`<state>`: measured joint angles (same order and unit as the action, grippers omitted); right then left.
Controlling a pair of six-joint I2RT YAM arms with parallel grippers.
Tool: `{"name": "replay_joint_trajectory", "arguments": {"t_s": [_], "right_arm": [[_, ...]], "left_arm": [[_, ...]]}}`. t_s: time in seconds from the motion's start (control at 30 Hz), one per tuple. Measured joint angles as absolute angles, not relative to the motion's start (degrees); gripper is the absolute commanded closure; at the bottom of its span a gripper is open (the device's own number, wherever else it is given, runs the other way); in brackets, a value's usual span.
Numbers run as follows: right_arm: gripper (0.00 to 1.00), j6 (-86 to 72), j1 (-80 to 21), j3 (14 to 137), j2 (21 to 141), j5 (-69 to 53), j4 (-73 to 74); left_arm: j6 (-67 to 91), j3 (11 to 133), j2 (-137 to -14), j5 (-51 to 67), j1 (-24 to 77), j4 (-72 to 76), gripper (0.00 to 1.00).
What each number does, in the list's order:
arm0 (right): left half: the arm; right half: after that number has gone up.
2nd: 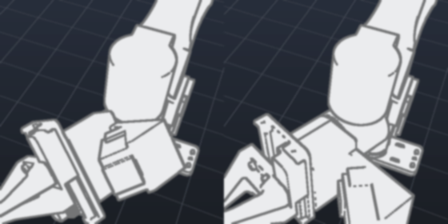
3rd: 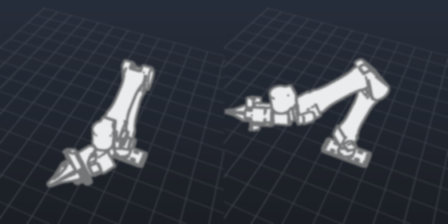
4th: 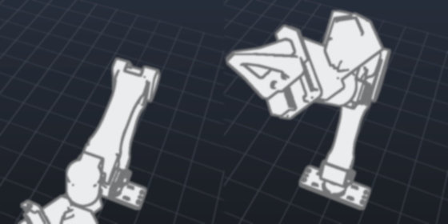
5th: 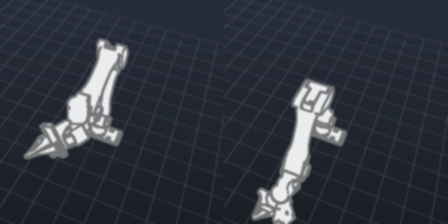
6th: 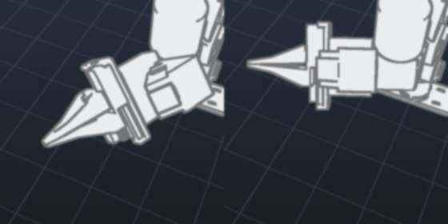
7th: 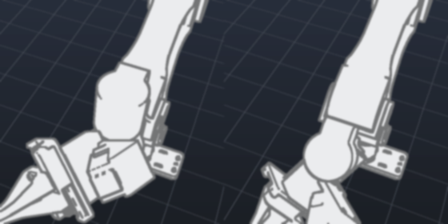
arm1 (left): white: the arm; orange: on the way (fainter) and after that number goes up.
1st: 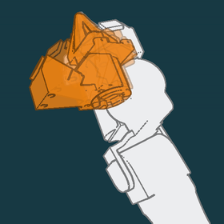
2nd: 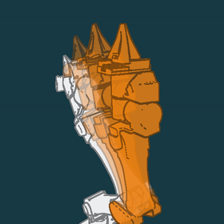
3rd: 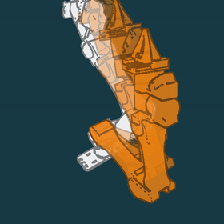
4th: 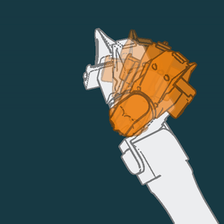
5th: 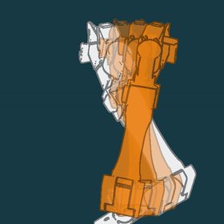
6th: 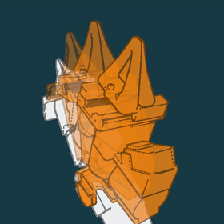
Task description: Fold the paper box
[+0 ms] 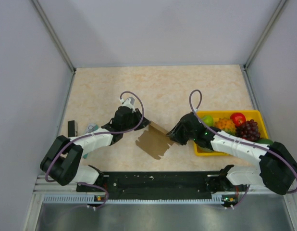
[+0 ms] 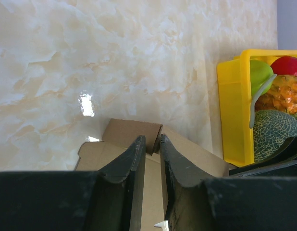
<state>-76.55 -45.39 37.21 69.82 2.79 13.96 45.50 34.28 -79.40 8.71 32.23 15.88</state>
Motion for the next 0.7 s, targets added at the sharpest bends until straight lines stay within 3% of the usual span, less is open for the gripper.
{"name": "replay_joint_trajectory", "arguments": {"t_s": [0.37,0.7], "right_arm": [[0.66,-80.82,-45.39,37.04,71.07,3.73,9.1],[0.77,-86.63,-45.45,31.4,70.06,6.15,1.3]], "left_arm": [[45.5,34.28,-79.4,8.45,32.29,16.14,0.78],[45.52,34.0,-79.77,8.56,32.4,17.02,0.78]]}}
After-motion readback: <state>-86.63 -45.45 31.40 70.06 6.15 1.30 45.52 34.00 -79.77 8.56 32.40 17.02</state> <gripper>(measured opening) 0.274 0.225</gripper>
